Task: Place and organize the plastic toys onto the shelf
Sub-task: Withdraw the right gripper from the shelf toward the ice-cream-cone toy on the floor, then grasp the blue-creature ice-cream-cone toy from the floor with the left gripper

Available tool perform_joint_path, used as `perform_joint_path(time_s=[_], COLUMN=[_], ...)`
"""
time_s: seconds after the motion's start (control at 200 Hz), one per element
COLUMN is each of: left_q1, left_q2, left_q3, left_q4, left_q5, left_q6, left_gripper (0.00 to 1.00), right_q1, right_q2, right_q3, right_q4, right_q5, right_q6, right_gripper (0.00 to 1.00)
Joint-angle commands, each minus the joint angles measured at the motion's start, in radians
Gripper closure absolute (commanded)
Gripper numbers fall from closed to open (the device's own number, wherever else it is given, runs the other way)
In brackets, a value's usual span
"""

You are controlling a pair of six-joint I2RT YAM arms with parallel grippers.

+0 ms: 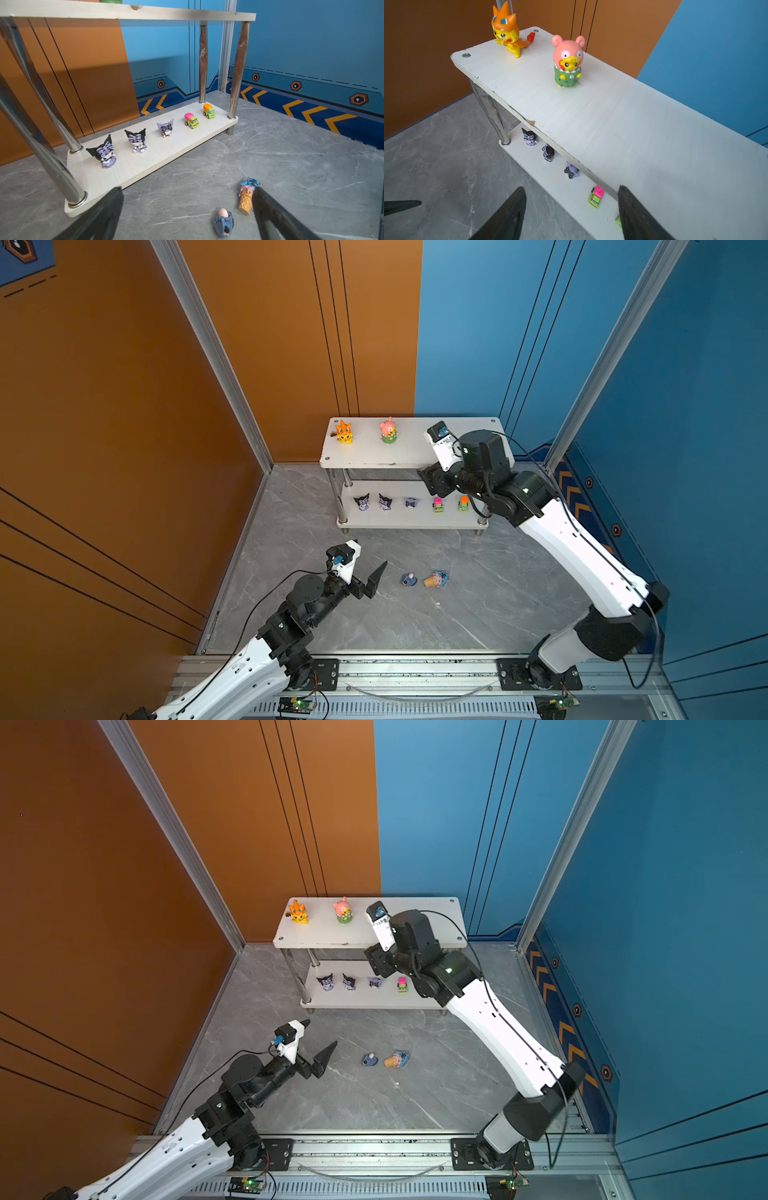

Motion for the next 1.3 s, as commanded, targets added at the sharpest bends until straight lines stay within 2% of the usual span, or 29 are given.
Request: perform_joint_path(time_s=[0.0, 0.16, 0.31, 0.481, 0.586, 0.736, 0.756, 0.906, 1.176, 1.296], left_q1=[-0.015, -0.035, -0.055, -0.091, -0.129, -0.16, -0.161, -0.167, -0.205, -0.213], left_q2=[0.016, 0.047, 0.13, 0.34, 0.478, 0.672, 0.695, 0.834, 1.082, 1.14], left_q3=[0.035, 0.039, 0.05, 0.126, 0.212, 0.345, 0.356, 0.421, 0.524, 0.545], left_q4=[-0.016, -0.033, -0.033, -0.027, -0.065, -0.135, -0.137, -0.144, -0.231, -0.229], left_q5=[0.03, 0.035, 0.094, 0.209, 0.244, 0.281, 0.286, 0.329, 0.294, 0.27], left_q6=[-0.009, -0.026, -0.037, -0.008, 0.041, 0.114, 0.121, 0.164, 0.254, 0.271], left_gripper=[0.02, 0.02, 0.02, 0.0, 0.02, 0.12, 0.18, 0.3, 0.44, 0.46], right_q1=[-0.001, -0.015, -0.025, -0.083, -0.143, -0.208, -0.212, -0.234, -0.292, -0.304], right_q2=[-0.159, -0.368, -0.457, -0.507, -0.521, -0.519, -0.518, -0.518, -0.534, -0.524], right_q3=[-0.167, -0.446, -0.625, -0.746, -0.779, -0.82, -0.824, -0.863, -0.927, -0.944], right_q4=[0.001, -0.07, -0.139, -0.141, -0.129, -0.093, -0.088, -0.068, -0.024, 0.0], right_q5=[0.079, 0.078, 0.06, 0.041, 0.016, -0.049, -0.056, -0.09, -0.146, -0.168], right_q6=[0.054, 0.164, 0.266, 0.341, 0.365, 0.38, 0.38, 0.382, 0.384, 0.389], right_gripper=[0.3, 0.3, 0.32, 0.33, 0.34, 0.36, 0.36, 0.37, 0.37, 0.38])
